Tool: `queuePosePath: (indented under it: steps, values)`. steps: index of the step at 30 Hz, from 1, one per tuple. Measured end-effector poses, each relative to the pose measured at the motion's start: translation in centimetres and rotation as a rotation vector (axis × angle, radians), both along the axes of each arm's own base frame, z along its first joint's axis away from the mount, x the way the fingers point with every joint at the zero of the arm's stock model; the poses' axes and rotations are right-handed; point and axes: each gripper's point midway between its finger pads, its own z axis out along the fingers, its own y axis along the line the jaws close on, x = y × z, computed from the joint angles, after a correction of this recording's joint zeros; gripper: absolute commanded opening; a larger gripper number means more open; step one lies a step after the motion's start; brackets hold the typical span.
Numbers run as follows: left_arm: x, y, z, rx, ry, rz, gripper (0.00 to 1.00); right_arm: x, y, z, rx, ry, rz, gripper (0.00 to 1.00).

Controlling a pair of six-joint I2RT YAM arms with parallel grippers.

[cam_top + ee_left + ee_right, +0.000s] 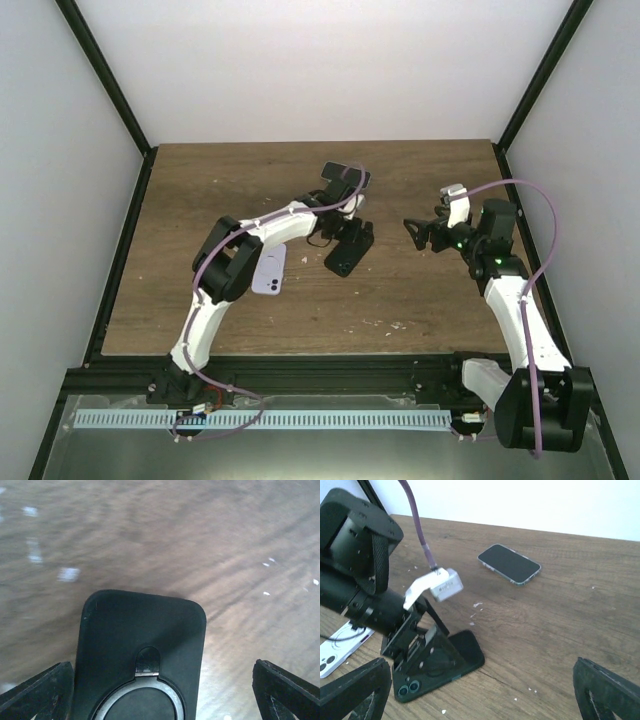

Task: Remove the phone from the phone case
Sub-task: Adjust the phone at the center of the board.

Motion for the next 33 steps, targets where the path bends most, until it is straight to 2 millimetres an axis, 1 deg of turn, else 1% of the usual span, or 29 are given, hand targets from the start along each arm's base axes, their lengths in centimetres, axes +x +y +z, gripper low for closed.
queuePosePath:
  steps: [4, 6, 11, 14, 17, 19, 20, 21, 22, 25, 27, 29, 31, 33]
  values:
    - [-2.5, -2.9, 0.2, -0.019, -0.009, -0.071, 0.97, 0.0, -0.2, 0.6, -0.015, -0.034, -0.006, 1.0]
    - [-3.4, -3.9, 0.1, -0.017, -0.032, -0.095, 0.97, -0.2, -0.3, 0.7, -0.024, -0.049, -0.009, 1.0]
    - [-4.7, -4.4, 0.0, -0.039, -0.062, -0.117, 0.92, -0.6, -0.7, 1.4, -0.034, -0.081, -0.026, 1.0]
    - [-5.7, -4.6, 0.1, -0.05, -0.069, -0.134, 0.93, -0.8, -0.8, 1.7, -0.041, -0.101, -0.028, 1.0]
    - [-8.4, -4.4, 0.3, -0.037, -0.068, -0.158, 0.94, -0.8, -0.8, 1.7, -0.047, -0.107, -0.025, 1.0]
    - [-11.1, -3.8, 0.6, -0.004, -0.06, -0.176, 0.94, -0.8, -0.8, 1.6, -0.049, -0.105, -0.024, 1.0]
    - [-12.7, -3.5, 1.0, 0.014, -0.065, -0.187, 0.93, -0.7, -0.8, 1.5, -0.049, -0.102, -0.023, 1.0]
    - [-13.5, -3.4, 1.4, 0.02, -0.069, -0.193, 0.91, -0.7, -0.8, 1.5, -0.05, -0.099, -0.024, 1.0]
    - [-14.7, -3.5, 2.2, 0.017, -0.082, -0.202, 0.89, -0.6, -0.8, 1.3, -0.049, -0.095, -0.023, 1.0]
    - [-17.1, -4.3, 4.3, -0.025, -0.093, -0.224, 0.76, -0.5, -0.8, 1.1, -0.049, -0.086, -0.023, 1.0]
    - [-18.0, -5.0, 5.3, -0.066, -0.082, -0.234, 0.75, -0.5, -0.8, 0.8, -0.048, -0.079, -0.022, 1.0]
    - [-18.4, -5.4, 5.2, -0.087, -0.061, -0.236, 0.75, -0.4, -0.8, 0.6, -0.048, -0.072, -0.022, 1.0]
    - [-18.5, -5.6, 4.4, -0.089, -0.028, -0.227, 0.76, -0.3, -0.8, 0.4, -0.047, -0.063, -0.022, 1.0]
    - [-18.6, -5.7, 3.1, -0.083, 0.007, -0.221, 0.77, -0.2, -0.8, 0.1, -0.048, -0.056, -0.021, 1.0]
